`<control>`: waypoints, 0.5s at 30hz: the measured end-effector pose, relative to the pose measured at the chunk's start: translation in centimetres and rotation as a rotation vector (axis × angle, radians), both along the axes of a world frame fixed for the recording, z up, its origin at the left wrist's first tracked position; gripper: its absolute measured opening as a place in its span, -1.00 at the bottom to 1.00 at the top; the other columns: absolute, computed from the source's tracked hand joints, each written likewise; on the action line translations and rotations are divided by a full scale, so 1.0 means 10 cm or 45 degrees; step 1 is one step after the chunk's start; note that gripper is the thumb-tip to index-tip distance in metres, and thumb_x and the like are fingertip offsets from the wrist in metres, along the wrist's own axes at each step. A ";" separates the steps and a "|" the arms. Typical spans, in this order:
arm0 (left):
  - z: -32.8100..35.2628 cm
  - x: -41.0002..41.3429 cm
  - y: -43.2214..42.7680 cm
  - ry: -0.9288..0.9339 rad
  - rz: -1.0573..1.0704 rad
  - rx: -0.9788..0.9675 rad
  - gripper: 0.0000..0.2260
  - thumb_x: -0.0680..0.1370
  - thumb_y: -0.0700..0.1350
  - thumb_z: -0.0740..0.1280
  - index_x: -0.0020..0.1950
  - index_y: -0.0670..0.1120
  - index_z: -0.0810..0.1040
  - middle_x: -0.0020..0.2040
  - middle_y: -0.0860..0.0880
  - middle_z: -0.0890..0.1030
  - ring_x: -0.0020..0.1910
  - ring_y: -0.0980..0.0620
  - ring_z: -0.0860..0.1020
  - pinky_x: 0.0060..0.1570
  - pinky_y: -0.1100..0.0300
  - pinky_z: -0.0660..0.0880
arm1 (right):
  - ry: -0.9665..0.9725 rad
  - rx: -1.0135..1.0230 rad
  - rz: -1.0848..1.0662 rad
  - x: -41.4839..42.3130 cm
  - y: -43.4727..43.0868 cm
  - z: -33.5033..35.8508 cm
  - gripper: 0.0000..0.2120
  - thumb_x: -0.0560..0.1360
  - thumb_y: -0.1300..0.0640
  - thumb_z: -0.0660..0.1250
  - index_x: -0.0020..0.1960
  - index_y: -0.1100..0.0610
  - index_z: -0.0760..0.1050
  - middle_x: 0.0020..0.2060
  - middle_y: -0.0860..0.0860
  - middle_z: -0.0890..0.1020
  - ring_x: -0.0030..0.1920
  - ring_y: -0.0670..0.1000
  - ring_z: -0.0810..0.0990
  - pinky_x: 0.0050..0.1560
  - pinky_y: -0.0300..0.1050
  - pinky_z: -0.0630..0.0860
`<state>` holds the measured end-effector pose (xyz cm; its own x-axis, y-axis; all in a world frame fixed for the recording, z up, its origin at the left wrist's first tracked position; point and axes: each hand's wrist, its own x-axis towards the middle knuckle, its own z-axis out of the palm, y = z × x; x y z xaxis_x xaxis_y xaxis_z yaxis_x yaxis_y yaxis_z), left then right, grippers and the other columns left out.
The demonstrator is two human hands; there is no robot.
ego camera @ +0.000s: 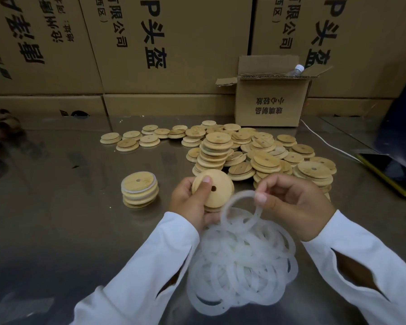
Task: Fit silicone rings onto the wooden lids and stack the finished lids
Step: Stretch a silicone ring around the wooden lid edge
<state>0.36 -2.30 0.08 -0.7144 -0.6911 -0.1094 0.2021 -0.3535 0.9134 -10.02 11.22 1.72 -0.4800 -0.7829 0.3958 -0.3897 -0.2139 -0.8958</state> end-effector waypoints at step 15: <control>0.02 0.07 0.13 0.015 -0.675 -0.039 -0.68 0.41 -0.10 0.31 0.16 -0.10 0.52 0.07 -0.23 0.58 -0.10 -0.16 0.63 -0.29 0.14 0.61 | -0.276 0.043 -0.367 0.05 -0.07 -0.02 -0.83 0.40 0.33 0.35 -0.32 0.13 0.54 -0.59 -0.06 0.54 -0.56 -0.19 0.45 -0.51 -0.40 0.37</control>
